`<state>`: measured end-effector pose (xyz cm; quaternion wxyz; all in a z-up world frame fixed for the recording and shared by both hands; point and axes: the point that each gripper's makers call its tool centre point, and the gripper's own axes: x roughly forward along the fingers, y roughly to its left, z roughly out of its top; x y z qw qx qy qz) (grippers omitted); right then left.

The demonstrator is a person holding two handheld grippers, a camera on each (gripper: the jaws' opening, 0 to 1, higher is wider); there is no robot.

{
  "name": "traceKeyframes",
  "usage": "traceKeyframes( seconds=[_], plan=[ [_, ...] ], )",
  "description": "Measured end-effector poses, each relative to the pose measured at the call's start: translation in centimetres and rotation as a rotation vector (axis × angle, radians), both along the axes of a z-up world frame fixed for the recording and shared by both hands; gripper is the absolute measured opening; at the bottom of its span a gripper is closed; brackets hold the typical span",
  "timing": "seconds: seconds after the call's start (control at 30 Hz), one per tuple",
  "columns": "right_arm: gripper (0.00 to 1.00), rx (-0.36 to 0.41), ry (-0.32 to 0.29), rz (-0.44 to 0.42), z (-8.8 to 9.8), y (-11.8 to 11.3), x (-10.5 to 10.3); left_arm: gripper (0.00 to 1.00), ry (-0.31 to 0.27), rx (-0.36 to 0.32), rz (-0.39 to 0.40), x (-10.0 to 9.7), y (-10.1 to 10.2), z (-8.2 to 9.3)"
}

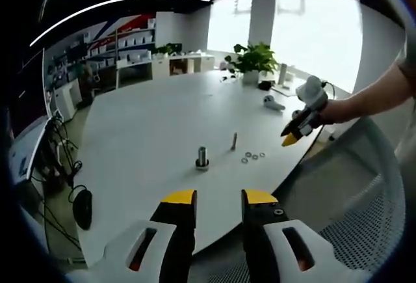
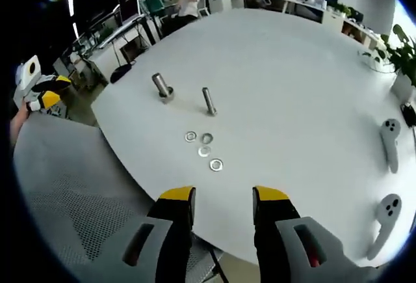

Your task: Place the washer onto the threaded stud by aligning its center hole with the stud, sliding it down to the base, and recovering from edge contact or off-axis alignment until the washer reaches the visible bottom stop.

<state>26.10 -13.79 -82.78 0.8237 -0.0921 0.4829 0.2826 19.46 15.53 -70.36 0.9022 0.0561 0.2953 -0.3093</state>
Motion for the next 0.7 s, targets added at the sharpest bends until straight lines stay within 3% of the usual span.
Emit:
traceKeyframes(
  seconds=[0.43,0.57,0.7],
  plan=[
    [0.38,-0.036,0.0,0.023,-1.3,0.2,0.5,0.25,-0.005,0.003,0.009,0.0,0.2,0.0],
    [0.38,-0.072,0.028,0.057,-2.4,0.1,0.0,0.25,-0.006,0.009,0.01,0.1,0.3,0.0],
    [0.38,-0.069,0.023,0.053,-2.1,0.2,0.4,0.24,0.006,0.014,0.008,-0.1,0.3,-0.3]
  ],
)
